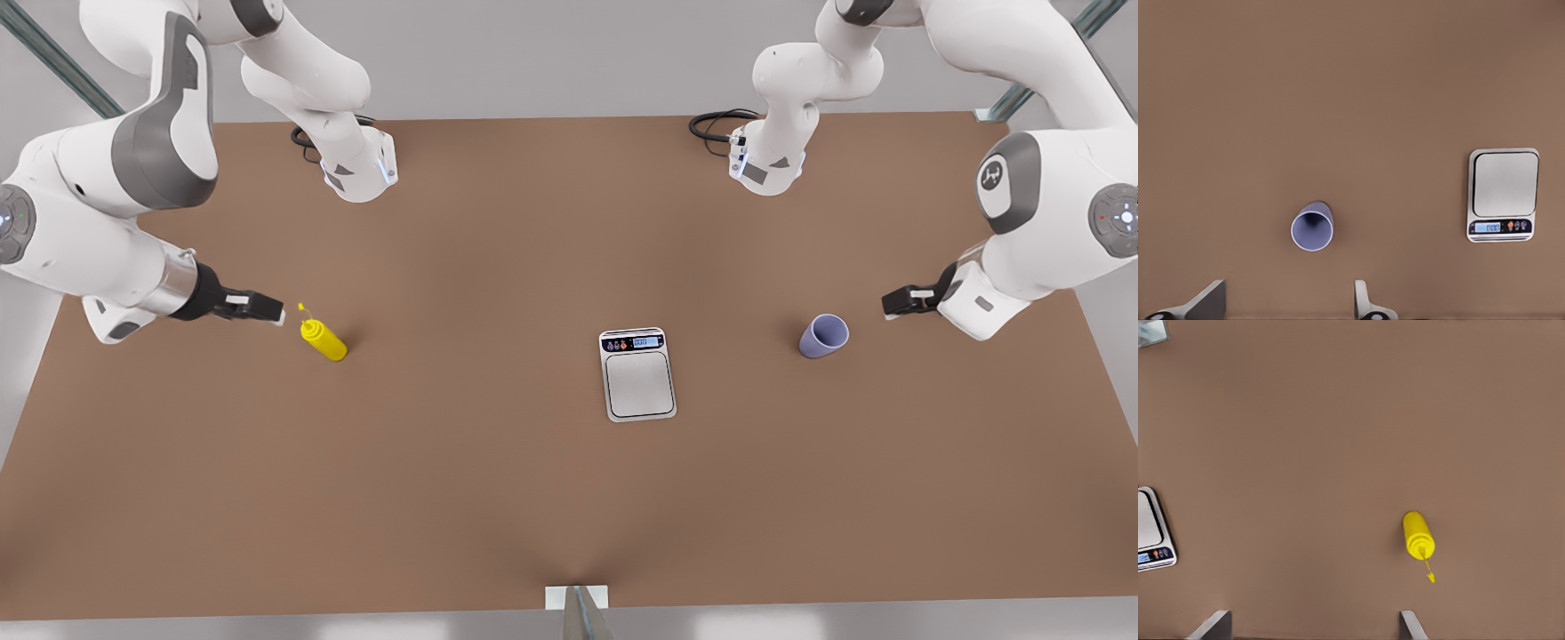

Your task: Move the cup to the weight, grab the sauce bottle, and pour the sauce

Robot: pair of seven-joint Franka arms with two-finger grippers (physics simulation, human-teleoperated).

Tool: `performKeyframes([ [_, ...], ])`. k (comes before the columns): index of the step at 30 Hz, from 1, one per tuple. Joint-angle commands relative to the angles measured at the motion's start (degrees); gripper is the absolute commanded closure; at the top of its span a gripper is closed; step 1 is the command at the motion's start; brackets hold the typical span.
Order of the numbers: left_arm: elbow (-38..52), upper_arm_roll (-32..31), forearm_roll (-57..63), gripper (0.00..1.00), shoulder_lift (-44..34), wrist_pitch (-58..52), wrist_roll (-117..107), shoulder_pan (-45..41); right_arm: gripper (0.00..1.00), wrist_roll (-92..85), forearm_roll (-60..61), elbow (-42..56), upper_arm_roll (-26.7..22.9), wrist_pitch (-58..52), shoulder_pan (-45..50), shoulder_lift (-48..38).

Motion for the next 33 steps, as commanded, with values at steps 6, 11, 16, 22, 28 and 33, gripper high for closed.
performKeyframes([
  [6,-22.6,-0.1,-0.2,0.00,-0.8,15.7,0.3,0.0,0.00,-2.8,0.0,0.0,0.0,0.2,0.0,0.1],
  [11,-37.1,0.4,0.5,0.00,-1.4,30.6,4.6,2.3,0.00,-2.8,0.0,0.0,0.2,0.3,0.2,0.1],
  [16,-41.9,0.6,0.4,0.00,-1.0,36.7,8.8,5.5,0.00,-2.9,0.0,0.0,0.3,0.4,0.1,0.2],
  [22,-44.4,0.6,0.3,0.00,2.1,42.4,8.8,6.5,0.00,-3.0,0.0,0.0,0.1,0.3,0.0,0.2],
  [28,-44.4,0.6,0.0,0.15,4.8,44.9,8.6,6.5,0.00,-3.1,0.1,0.0,0.0,0.3,0.0,0.2],
  [33,-44.4,0.5,-0.6,0.65,4.6,44.4,7.9,6.5,0.00,-3.0,0.1,0.0,0.1,0.3,0.1,0.2],
])
